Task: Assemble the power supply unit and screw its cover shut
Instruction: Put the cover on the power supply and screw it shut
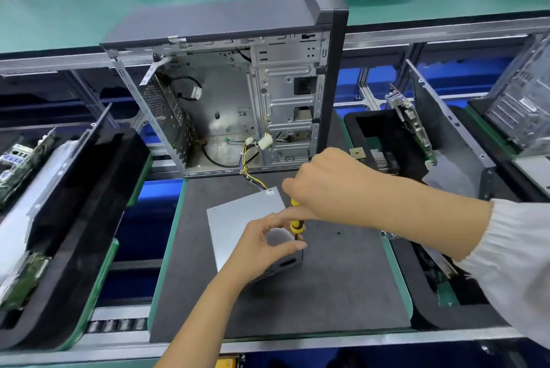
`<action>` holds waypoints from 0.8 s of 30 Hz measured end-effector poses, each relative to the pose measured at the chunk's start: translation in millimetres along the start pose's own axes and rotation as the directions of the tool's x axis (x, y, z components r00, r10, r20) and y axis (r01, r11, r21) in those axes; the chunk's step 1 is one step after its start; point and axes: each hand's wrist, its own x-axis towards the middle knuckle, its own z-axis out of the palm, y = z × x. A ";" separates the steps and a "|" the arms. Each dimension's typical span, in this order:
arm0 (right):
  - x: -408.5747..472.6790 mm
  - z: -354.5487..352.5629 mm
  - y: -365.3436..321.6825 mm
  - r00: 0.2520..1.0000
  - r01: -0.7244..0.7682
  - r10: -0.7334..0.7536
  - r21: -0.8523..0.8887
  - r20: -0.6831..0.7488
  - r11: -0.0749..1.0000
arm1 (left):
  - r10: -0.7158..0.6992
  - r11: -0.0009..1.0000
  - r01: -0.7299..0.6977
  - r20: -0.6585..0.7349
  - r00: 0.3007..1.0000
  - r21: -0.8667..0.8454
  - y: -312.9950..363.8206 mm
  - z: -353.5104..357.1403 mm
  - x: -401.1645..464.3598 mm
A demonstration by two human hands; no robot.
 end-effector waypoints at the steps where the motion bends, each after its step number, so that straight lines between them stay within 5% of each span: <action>1: -0.1 -0.4 -1.3 1.000 -0.009 0.009 -0.029 -0.021 1.000 | 0.009 1.000 -0.009 -0.027 1.000 -0.005 0.2 1.2 1.2; 4: -3.7 7.3 2.5 0.999 -0.024 0.026 0.094 -0.024 0.995 | 0.015 1.000 -0.015 -0.070 0.997 -0.007 1.1 1.5 4.8; 7: -8.5 7.9 13.6 0.991 0.094 -0.120 0.325 0.059 0.941 | -0.046 0.998 0.045 -0.042 0.998 -0.038 2.4 -2.1 6.2; 11: -7.8 7.2 16.5 0.992 0.077 -0.100 0.245 0.081 0.967 | -0.065 0.998 0.065 0.026 0.998 0.013 4.7 -2.4 4.9; 24: 0.6 8.7 11.7 0.993 0.072 -0.094 0.257 0.076 0.964 | -0.113 0.991 0.120 -0.111 0.987 0.061 15.7 3.0 7.0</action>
